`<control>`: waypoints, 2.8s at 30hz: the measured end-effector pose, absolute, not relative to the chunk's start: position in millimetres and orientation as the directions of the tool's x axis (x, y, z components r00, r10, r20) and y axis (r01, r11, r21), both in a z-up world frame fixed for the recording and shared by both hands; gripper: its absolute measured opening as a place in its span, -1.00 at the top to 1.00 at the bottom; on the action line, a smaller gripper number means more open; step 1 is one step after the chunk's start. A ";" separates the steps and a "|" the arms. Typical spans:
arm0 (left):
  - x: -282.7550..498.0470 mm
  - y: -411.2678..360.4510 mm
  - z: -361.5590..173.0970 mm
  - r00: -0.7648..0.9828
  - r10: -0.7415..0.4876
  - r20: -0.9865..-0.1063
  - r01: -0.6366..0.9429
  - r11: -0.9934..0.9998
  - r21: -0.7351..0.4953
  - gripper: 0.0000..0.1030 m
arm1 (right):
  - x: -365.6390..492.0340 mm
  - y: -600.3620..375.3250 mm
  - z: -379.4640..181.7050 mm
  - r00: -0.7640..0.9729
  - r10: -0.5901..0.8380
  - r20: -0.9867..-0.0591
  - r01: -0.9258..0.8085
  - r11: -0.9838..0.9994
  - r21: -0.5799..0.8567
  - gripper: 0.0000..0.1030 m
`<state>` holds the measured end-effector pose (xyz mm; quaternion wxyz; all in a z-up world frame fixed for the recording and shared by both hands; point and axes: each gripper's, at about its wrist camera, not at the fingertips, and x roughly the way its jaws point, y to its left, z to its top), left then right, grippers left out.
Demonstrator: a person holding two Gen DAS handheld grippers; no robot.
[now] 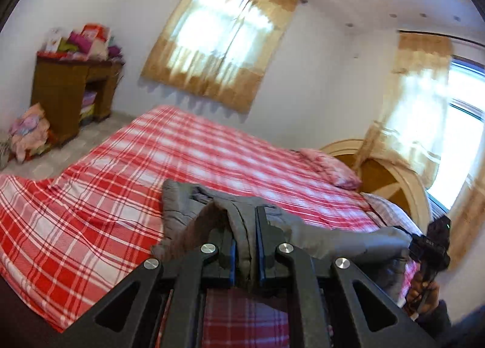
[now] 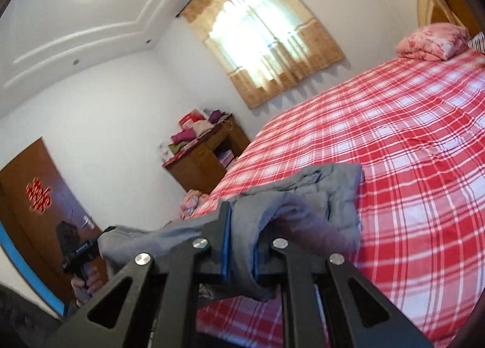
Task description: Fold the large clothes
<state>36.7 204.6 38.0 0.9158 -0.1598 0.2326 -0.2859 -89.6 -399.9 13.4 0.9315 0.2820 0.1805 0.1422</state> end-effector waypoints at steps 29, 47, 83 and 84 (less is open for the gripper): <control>397.4 93.3 -128.2 0.665 -0.191 -0.722 -0.008 0.965 -0.262 0.77 | 237.7 -431.0 -121.8 0.812 -0.019 -0.584 0.253 0.912 0.323 0.43; 365.0 164.5 -71.5 0.650 -0.299 -0.698 -0.010 0.915 -0.402 -0.28 | 161.8 -448.0 -82.9 0.841 -0.089 -0.534 0.313 0.884 0.346 -0.62; 358.1 -41.0 -163.5 0.662 -0.157 -0.732 0.143 0.986 -0.082 -0.78 | 271.8 -342.0 -142.2 0.722 -0.031 -0.691 0.219 0.958 0.186 0.34; 360.3 -41.8 -165.8 0.659 -0.148 -0.738 0.134 0.988 -0.078 -0.79 | 273.2 -340.5 -142.2 0.719 -0.037 -0.694 0.221 0.959 0.177 0.34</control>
